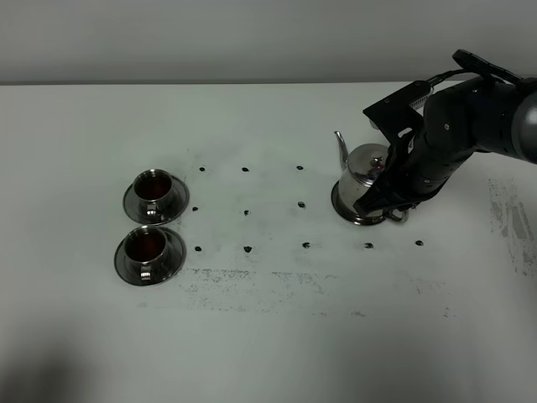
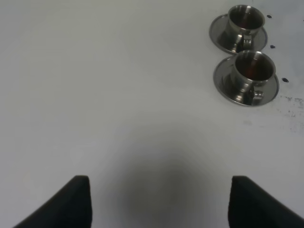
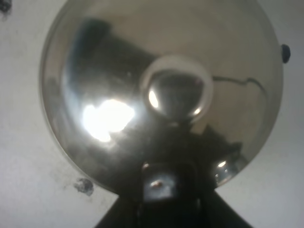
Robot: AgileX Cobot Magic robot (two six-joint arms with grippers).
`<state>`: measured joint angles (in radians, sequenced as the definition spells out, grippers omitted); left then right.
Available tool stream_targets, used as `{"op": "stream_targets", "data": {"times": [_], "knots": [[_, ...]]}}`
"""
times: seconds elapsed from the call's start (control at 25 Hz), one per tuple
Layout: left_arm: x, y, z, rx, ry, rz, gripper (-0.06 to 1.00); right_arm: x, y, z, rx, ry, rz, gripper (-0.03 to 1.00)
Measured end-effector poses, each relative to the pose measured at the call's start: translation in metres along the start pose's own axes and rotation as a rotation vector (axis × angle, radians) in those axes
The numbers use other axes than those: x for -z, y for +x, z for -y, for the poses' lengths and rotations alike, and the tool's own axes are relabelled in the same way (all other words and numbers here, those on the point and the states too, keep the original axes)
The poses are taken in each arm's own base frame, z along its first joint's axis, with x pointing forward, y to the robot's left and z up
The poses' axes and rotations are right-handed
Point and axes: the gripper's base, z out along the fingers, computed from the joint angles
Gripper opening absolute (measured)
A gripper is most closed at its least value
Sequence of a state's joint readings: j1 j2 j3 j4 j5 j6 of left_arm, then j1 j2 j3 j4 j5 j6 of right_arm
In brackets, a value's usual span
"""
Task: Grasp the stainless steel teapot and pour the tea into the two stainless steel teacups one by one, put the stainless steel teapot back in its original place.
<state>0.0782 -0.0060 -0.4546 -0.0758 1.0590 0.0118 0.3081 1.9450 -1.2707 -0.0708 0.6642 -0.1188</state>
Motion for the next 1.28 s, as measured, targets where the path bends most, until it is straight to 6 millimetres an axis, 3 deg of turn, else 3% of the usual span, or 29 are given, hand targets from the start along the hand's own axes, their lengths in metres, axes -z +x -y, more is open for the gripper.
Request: {"op": "stream_targets", "data": {"times": [0.52,0.84,0.96,1.08,1.28], "knots": [[0.0,0.0,0.0,0.0,0.0,0.0,0.59,0.0,0.0,0.0,0.0,0.001,0.005,0.2],[0.0,0.0,0.0,0.0,0.0,0.0,0.59,0.0,-0.002,0.0,0.001,0.003,0.02,0.46],[0.0,0.0,0.0,0.0,0.0,0.0,0.59,0.002,-0.002,0.0,0.0,0.004,0.024,0.51],[0.0,0.0,0.0,0.0,0.0,0.0,0.59,0.017,-0.004,0.001,-0.009,0.009,0.05,0.52],[0.0,0.0,0.0,0.0,0.0,0.0,0.59,0.07,0.001,0.003,-0.019,0.02,0.088,0.52]]}}
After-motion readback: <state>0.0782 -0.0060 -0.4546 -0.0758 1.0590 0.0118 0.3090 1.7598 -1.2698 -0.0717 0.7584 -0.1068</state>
